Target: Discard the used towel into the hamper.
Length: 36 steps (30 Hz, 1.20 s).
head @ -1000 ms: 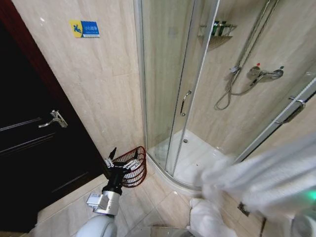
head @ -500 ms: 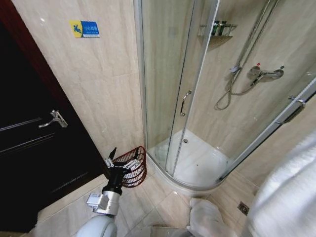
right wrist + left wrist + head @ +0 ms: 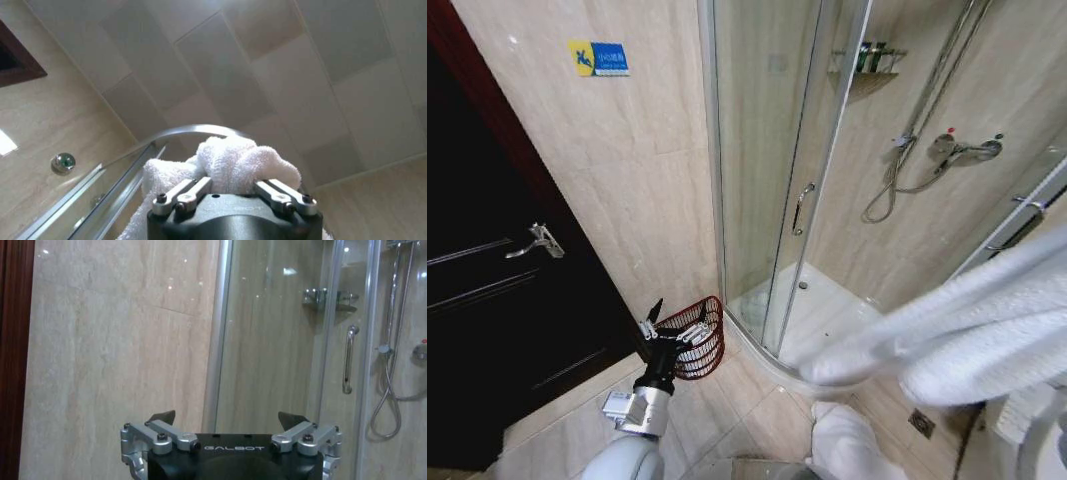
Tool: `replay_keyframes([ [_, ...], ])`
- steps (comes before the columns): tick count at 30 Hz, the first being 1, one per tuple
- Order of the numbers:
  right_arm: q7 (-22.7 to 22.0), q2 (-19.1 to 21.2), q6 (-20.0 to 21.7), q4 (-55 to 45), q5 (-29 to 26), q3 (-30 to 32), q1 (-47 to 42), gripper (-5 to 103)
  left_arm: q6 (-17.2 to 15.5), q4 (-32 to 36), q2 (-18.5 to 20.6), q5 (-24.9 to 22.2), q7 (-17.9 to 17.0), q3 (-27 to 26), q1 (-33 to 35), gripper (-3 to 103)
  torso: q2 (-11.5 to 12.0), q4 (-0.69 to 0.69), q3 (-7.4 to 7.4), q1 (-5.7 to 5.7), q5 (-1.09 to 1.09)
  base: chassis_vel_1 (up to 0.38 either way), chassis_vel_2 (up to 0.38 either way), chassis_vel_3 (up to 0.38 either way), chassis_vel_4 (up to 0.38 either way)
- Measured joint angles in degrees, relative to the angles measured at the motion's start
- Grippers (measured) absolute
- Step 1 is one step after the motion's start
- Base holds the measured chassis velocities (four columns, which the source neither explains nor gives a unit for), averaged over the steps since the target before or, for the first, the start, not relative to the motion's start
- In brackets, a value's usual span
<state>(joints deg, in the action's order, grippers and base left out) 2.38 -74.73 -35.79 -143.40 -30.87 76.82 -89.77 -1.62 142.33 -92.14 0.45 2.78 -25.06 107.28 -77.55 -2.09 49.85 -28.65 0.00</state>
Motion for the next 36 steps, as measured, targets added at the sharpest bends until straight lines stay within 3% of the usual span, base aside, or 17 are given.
replay_keyframes([
  [12,0.5,0.1,-0.6,0.1,-0.3,-0.1,0.0,12,0.0,0.0,0.0,0.0,0.0,0.0,0.0,100,0.0,0.0,0.01,-0.04,0.0,0.031,-0.032,-0.026,0.027],
  [25,0.6,-0.2,-0.9,0.1,-0.4,-0.1,0.0,12,0.0,0.0,0.0,0.0,0.0,0.0,0.0,100,-0.1,0.02,-0.04,0.07,0.0,0.175,-0.172,-0.17,0.175],
  [36,0.8,-0.4,-1.1,0.2,-0.7,-0.2,0.0,12,0.0,0.0,0.0,0.0,0.0,0.0,0.0,100,0.0,0.0,0.02,-0.06,0.0,-0.025,0.033,0.027,-0.02],
])
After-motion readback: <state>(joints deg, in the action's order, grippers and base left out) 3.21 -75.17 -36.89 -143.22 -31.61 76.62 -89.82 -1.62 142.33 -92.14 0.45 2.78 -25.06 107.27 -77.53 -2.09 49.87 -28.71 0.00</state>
